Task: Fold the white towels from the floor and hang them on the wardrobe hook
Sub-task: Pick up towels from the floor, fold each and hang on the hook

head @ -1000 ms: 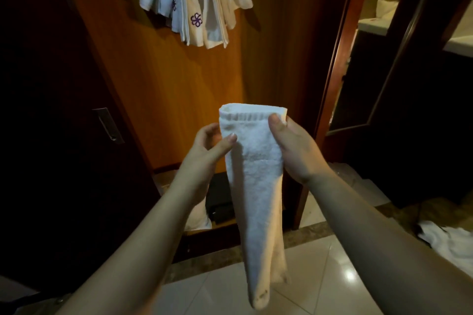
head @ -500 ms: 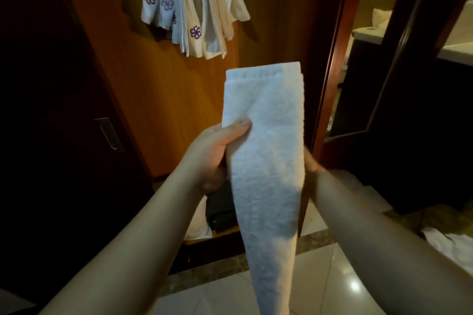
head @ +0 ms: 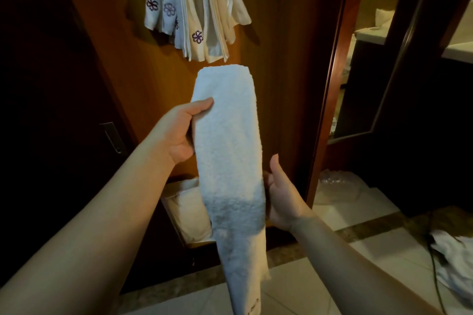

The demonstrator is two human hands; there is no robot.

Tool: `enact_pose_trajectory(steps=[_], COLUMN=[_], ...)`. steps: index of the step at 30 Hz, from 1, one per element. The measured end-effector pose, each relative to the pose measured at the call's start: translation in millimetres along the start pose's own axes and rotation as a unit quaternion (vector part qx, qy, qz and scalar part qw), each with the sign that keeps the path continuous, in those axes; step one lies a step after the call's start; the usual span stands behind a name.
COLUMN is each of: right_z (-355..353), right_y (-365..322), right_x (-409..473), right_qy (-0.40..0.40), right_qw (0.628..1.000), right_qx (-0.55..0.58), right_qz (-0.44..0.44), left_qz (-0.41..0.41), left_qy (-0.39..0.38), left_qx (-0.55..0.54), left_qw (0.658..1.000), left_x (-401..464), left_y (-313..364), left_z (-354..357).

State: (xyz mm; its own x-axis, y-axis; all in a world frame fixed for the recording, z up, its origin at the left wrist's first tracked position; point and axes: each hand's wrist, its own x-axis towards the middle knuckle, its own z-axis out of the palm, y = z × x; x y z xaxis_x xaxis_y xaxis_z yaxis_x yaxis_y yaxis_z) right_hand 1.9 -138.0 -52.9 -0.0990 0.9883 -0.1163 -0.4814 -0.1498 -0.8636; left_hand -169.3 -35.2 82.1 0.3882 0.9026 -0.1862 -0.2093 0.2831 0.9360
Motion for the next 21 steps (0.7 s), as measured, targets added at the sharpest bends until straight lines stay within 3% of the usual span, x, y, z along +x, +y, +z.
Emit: enact_pose_trajectory(steps=[4, 11, 18, 21], right_z=[1.7, -2.8, -9.9, -18.0], right_y=[-2.6, -22.6, -34.5, -33.8], right_x=[-2.3, -1.4, -7.4, -10.9], right_qy=[-0.024, -0.071, -0.095, -0.111], right_qw=[0.995, 0.939, 0.982, 0.982], right_qx=[-0.089, -0.321, -0.123, -0.055], right_qz=[-0.025, 0.105, 0.105, 0.141], left_qz=[0.003, 0.019, 0.017, 0.005], left_qy=[0.038, 0.087, 0.101, 0.088], left_qx=[-0.007, -0.007, 0.011, 0.009], left_qw=[0.999, 0.996, 0.995, 0.996], left_x=[4.0, 20.6, 36.5, 42.9], left_y=[4.8, 18.2, 31.5, 33.3], left_z=[1.4, 3.6, 0.8, 0.3])
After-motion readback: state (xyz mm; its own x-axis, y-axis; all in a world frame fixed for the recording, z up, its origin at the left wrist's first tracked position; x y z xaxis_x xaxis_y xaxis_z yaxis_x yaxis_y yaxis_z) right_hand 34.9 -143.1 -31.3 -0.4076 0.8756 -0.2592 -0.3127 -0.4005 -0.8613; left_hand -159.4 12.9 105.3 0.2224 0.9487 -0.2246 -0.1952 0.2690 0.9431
